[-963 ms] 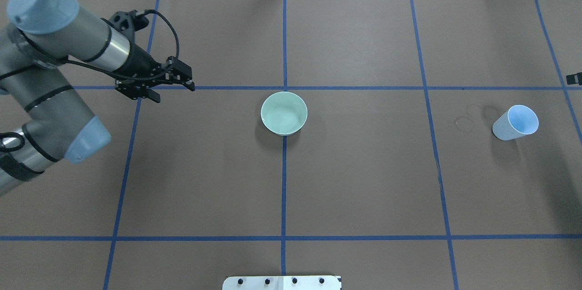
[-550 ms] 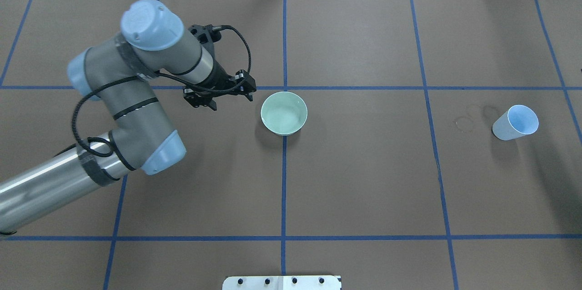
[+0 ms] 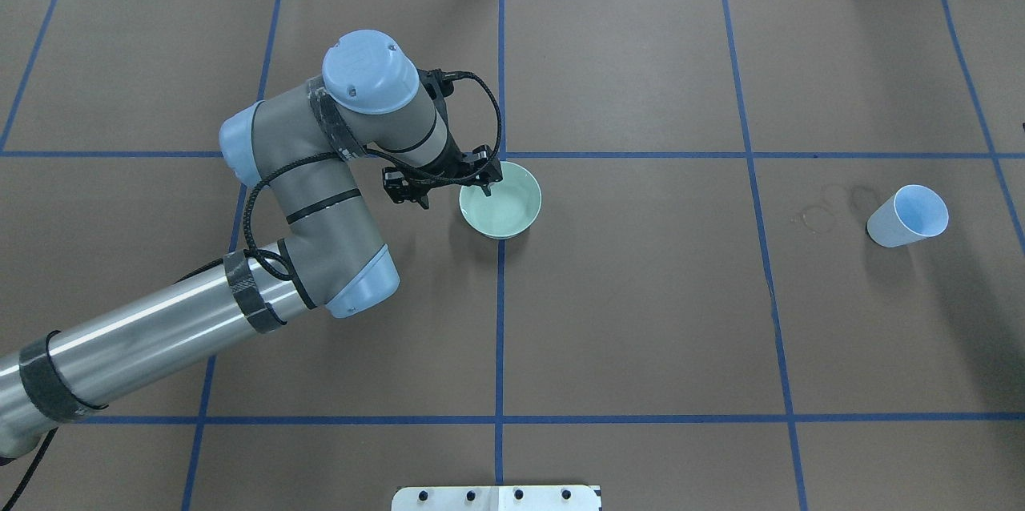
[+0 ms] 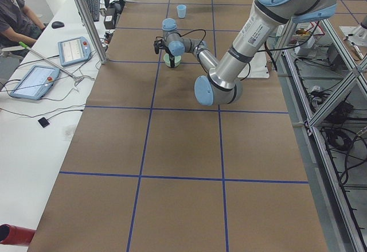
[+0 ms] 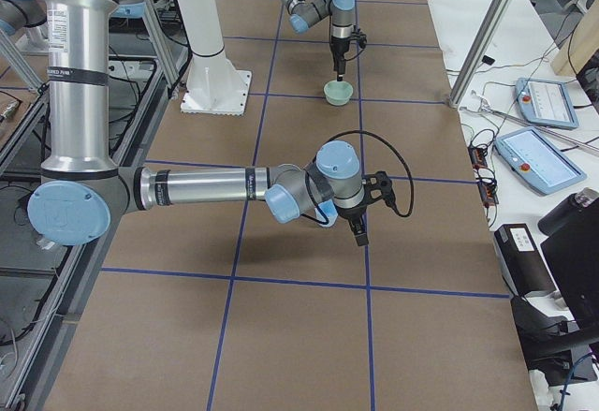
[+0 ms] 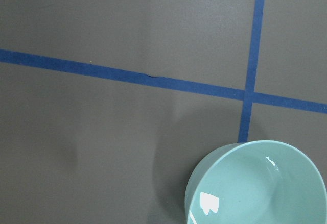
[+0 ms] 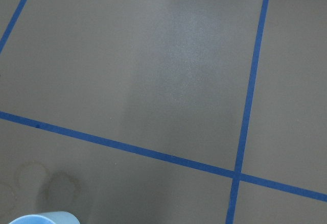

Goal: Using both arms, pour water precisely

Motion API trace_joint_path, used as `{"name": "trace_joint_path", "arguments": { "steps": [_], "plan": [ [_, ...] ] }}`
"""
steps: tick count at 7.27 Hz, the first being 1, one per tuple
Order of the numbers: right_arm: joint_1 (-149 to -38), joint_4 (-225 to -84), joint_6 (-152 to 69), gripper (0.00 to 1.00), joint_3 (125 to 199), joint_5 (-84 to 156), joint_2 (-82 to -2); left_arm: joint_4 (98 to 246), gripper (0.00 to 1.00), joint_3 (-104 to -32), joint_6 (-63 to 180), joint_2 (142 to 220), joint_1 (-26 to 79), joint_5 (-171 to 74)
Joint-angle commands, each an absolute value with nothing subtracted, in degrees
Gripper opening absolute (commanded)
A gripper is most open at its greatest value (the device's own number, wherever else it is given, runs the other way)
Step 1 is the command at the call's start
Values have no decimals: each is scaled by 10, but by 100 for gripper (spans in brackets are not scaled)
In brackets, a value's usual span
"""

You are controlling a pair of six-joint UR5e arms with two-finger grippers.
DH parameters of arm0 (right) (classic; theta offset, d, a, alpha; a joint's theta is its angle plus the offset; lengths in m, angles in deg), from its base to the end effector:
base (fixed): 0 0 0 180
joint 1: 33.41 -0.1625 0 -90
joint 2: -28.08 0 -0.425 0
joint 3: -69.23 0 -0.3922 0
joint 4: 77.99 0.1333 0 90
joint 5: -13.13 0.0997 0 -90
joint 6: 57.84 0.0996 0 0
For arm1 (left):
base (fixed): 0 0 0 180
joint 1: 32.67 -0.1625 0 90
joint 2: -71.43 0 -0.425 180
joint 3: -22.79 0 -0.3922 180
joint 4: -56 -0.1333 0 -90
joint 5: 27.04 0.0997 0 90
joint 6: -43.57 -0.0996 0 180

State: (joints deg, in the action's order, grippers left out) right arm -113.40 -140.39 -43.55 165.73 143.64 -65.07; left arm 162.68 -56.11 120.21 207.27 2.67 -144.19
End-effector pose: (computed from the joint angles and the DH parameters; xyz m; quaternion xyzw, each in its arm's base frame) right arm -0.0181 -0.4971 0.5776 0.1745 -0.3789 -0.0585 0.9070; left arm 0.5680 -0.5105 0.2124 -0.0188 0.4714 -0.0670 0.8792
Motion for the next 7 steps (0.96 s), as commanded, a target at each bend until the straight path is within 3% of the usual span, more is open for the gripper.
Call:
{"name": "trace_joint_path", "arguments": {
  "steps": [1, 2, 6, 7],
  "plan": [
    [-1135, -1404, -436, 100, 1660, 1440, -649, 1627, 82, -542, 1202, 2082, 18, -1441],
    [-1136, -1404, -435, 100, 1660, 1440, -649, 1627, 70, -541, 1203, 2082, 17, -1441],
    [-1136, -1405, -435, 100, 1660, 1440, -648, 1627, 37, -539, 1203, 2082, 16, -1441],
    [-1137, -1404, -436, 100, 1660, 1440, -647, 1628, 22, -538, 1202, 2082, 17, -1441]
  ]
}}
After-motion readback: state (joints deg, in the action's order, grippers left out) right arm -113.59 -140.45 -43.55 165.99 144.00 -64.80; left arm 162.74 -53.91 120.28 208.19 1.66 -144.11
